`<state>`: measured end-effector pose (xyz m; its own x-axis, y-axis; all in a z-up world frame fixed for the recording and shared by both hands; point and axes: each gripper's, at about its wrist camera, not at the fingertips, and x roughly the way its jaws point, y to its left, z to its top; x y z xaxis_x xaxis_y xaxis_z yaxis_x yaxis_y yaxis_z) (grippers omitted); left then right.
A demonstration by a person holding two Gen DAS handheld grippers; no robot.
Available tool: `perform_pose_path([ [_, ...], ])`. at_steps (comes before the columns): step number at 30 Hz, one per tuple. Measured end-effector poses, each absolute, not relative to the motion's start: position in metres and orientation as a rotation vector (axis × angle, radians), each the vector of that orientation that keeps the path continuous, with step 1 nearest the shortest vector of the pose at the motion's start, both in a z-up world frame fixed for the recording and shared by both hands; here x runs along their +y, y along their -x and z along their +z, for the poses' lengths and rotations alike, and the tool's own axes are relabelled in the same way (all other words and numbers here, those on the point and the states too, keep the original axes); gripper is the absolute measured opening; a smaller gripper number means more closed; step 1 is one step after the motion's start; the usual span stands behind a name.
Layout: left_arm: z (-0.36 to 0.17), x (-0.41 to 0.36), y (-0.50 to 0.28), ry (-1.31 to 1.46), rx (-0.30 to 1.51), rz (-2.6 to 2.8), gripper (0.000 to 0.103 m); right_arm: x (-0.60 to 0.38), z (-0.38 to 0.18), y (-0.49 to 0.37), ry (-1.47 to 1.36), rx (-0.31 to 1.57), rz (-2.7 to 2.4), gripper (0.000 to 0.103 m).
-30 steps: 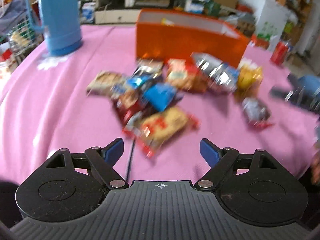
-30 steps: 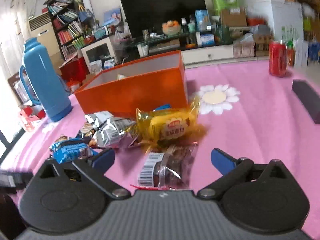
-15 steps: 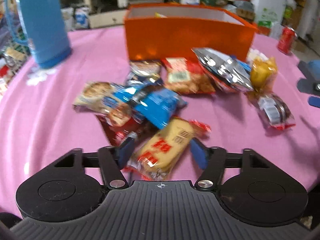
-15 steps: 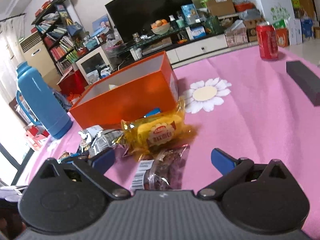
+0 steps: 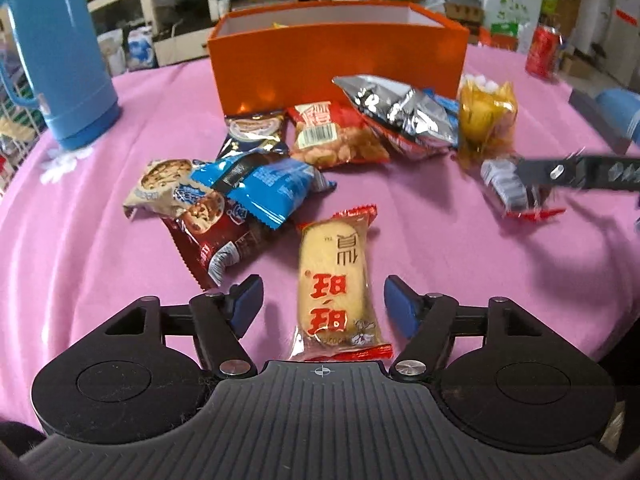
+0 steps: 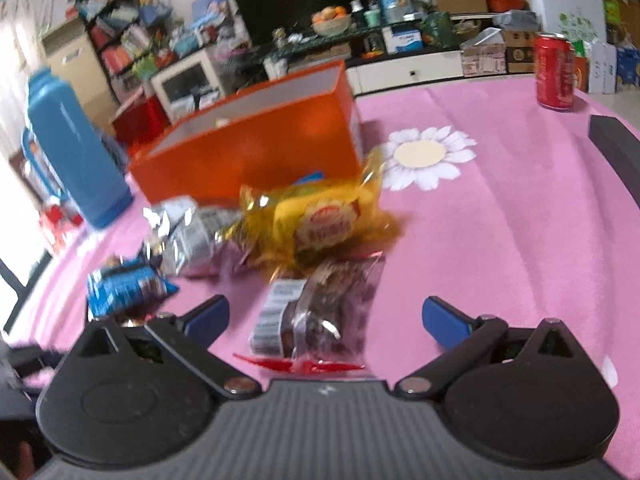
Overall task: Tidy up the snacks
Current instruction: 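Move left tool to red-labeled bread while right approaches brown wrapped snack, then grasp red-labeled bread with left tool while right grasps clear brown-cake pack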
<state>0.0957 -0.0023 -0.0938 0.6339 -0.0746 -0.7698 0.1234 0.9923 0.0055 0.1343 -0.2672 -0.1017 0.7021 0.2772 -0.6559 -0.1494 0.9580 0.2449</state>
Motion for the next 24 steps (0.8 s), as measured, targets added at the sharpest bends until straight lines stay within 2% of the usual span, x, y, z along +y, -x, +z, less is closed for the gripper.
perform_pose_path([
  [5, -0.096, 0.010, -0.097, 0.007, 0.897, -0.102, 0.046, -0.243, -0.110, -0.154, -0.095, 0.762, 0.211, 0.101],
  [7, -0.096, 0.015, -0.096, 0.026, 0.904, -0.091, 0.046, -0.236, -0.117, -0.159, -0.054, 0.772, 0.188, 0.097],
  [8, -0.095, 0.016, -0.095, 0.035, 0.903, -0.090, 0.046, -0.235, -0.120, -0.159, -0.034, 0.783, 0.183, 0.076],
  [9, -0.094, 0.018, -0.094, 0.043, 0.902, -0.088, 0.046, -0.233, -0.119, -0.155, 0.011, 0.769, 0.173, 0.065],
  [10, -0.093, 0.019, -0.093, 0.048, 0.900, -0.087, 0.046, -0.234, -0.118, -0.153, 0.033, 0.775, 0.172, 0.060],
  [11, -0.092, 0.020, -0.092, 0.051, 0.897, -0.085, 0.046, -0.237, -0.118, -0.150, 0.037, 0.782, 0.167, 0.060],
  [13, -0.088, 0.020, -0.088, 0.047, 0.885, -0.090, 0.046, -0.245, -0.117, -0.133, 0.038, 0.786, 0.155, 0.060],
  [16, -0.086, 0.018, -0.085, 0.020, 0.872, -0.095, 0.053, -0.250, -0.116, -0.113, 0.054, 0.797, 0.163, 0.062],
  [18, -0.086, 0.015, -0.086, 0.001, 0.868, -0.096, 0.055, -0.252, -0.117, -0.107, 0.062, 0.795, 0.169, 0.068],
  [19, -0.086, 0.013, -0.088, -0.008, 0.862, -0.101, 0.056, -0.254, -0.117, -0.106, 0.058, 0.796, 0.166, 0.076],
  [21, -0.086, 0.008, -0.094, -0.024, 0.853, -0.108, 0.062, -0.259, -0.117, -0.105, 0.023, 0.792, 0.168, 0.085],
  [22, -0.088, 0.007, -0.097, -0.029, 0.857, -0.107, 0.063, -0.260, -0.115, -0.106, 0.014, 0.785, 0.164, 0.095],
  [24, -0.094, 0.002, -0.104, -0.034, 0.878, -0.111, 0.059, -0.258, -0.111, -0.107, 0.032, 0.764, 0.155, 0.098],
])
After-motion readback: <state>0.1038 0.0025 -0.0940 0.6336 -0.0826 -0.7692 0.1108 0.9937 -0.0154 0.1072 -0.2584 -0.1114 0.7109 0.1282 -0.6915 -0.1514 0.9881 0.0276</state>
